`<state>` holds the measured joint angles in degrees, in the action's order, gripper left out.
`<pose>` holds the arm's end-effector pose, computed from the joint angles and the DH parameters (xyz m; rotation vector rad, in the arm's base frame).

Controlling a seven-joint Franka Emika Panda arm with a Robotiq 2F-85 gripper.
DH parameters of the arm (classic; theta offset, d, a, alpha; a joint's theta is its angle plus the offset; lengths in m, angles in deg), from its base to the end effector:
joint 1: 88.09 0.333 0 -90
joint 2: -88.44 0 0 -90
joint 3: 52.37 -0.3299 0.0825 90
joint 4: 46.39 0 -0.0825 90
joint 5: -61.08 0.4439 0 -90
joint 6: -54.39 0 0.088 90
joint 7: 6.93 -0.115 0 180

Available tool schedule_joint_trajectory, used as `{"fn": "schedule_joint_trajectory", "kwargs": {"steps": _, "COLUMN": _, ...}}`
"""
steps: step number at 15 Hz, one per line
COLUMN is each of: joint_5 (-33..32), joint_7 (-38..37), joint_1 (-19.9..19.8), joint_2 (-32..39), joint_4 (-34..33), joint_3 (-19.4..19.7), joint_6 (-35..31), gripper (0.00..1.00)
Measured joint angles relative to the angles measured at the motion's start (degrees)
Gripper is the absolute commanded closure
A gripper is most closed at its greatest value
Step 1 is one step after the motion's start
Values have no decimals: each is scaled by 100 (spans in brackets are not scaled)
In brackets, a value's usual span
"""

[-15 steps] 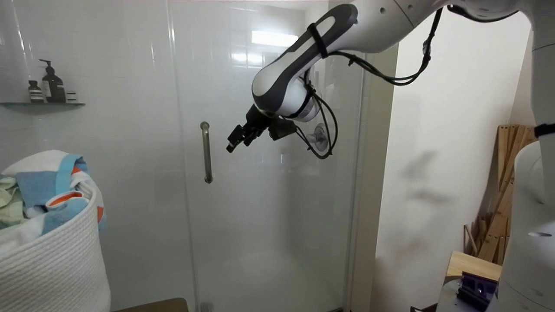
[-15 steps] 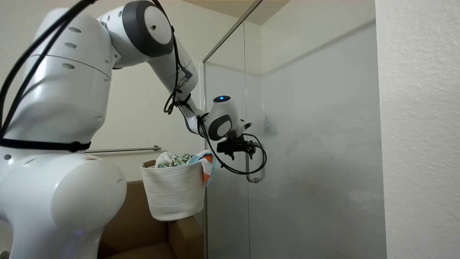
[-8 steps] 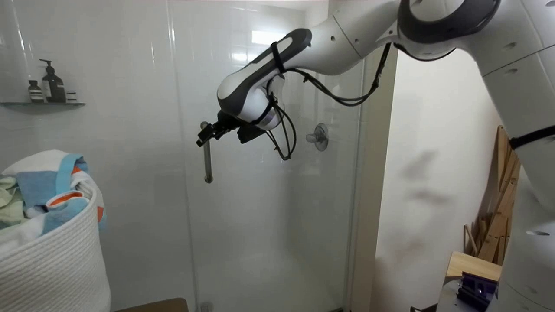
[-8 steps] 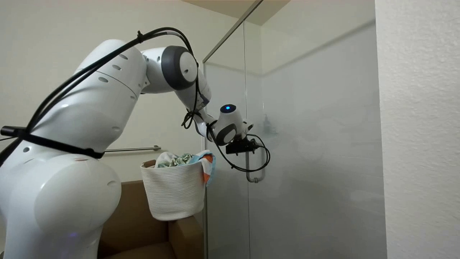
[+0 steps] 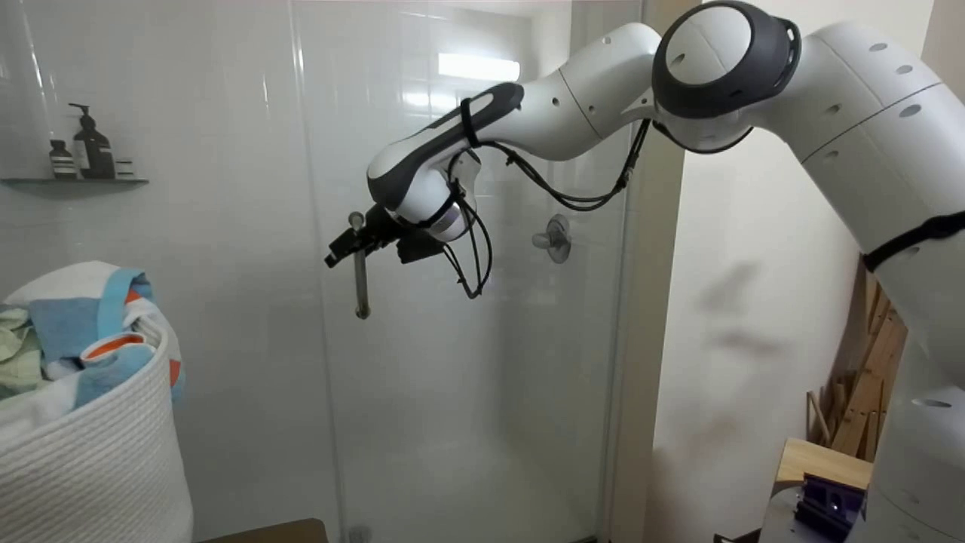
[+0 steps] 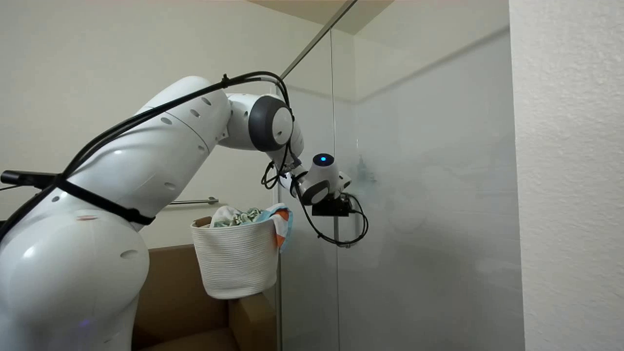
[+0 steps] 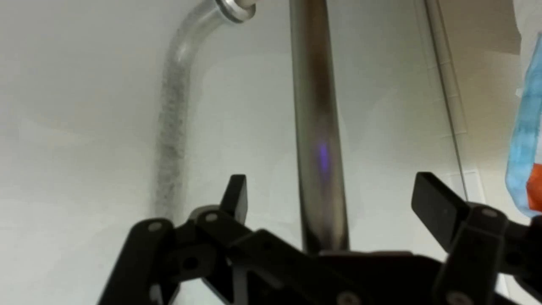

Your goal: Open the door

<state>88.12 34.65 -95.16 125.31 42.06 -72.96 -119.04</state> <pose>0.8081 0.0970 0.3579 -2.6101 -0.4595 -1.2737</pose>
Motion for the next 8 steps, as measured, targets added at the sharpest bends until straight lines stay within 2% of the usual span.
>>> {"fn": "schedule_joint_trajectory", "kwargs": {"steps": 5, "joint_5": 11, "joint_7": 123, "joint_1": -933, "joint_2": 237, "joint_4": -42, "joint_3": -1142, "joint_6": 149, "gripper": 0}}
{"fn": "schedule_joint_trajectory", "kwargs": {"steps": 8, "joint_5": 11, "joint_7": 223, "joint_1": -1442, "joint_2": 495, "joint_4": -115, "joint_3": -1744, "joint_6": 465, "gripper": 0}}
